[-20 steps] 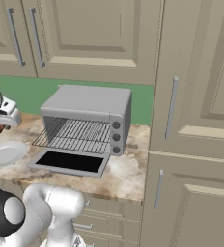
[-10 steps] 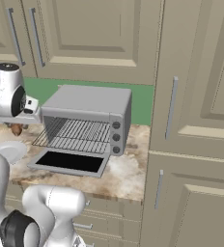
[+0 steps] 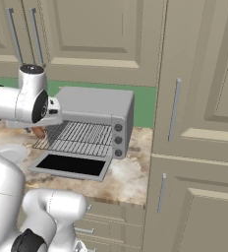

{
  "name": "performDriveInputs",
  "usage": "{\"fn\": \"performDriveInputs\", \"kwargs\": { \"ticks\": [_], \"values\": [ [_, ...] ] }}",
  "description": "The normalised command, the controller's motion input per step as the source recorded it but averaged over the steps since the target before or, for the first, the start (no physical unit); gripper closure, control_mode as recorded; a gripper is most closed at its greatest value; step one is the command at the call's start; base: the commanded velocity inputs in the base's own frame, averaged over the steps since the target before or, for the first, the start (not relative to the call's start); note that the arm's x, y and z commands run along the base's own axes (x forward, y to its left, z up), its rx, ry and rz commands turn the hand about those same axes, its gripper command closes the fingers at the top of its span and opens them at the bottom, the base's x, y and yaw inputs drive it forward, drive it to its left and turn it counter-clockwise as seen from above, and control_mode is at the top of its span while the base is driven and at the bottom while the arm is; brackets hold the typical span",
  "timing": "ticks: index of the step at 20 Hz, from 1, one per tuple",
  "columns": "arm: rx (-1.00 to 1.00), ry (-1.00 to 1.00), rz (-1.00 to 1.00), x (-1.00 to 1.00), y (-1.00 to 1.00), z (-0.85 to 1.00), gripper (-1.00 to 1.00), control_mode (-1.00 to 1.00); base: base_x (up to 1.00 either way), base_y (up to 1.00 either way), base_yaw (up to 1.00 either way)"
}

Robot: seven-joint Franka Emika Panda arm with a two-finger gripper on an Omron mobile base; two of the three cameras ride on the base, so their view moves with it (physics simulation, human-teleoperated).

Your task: Pull the toaster oven rack outwards. Pick up the baguette from the plate and place it on the toaster oven rack. Close the toaster oven door fully and set the temperature to the lowest setting.

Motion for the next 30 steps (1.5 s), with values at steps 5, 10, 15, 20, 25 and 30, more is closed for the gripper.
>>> {"fn": "performDriveInputs", "kwargs": {
  "ticks": [5,10,15,20,25,30],
  "values": [
    [-0.19,-0.05,0.27,0.11,-0.16,0.06,1.00,-1.00,0.00,0.00,0.00],
    [-0.28,-0.08,0.29,0.07,0.00,0.04,1.00,-1.00,0.00,0.00,0.00],
    [-0.15,-0.08,0.32,0.03,-0.02,-0.01,1.00,-1.00,0.00,0.00,0.00],
    [0.00,0.00,0.26,0.15,-0.21,-0.01,1.00,-1.00,0.00,0.00,0.00],
    [0.00,0.07,0.05,0.33,0.00,0.00,1.00,-1.00,0.00,0.00,0.00],
    [0.00,0.05,0.00,0.36,0.00,0.00,1.00,-1.00,0.00,0.00,0.00]
  ]
}}
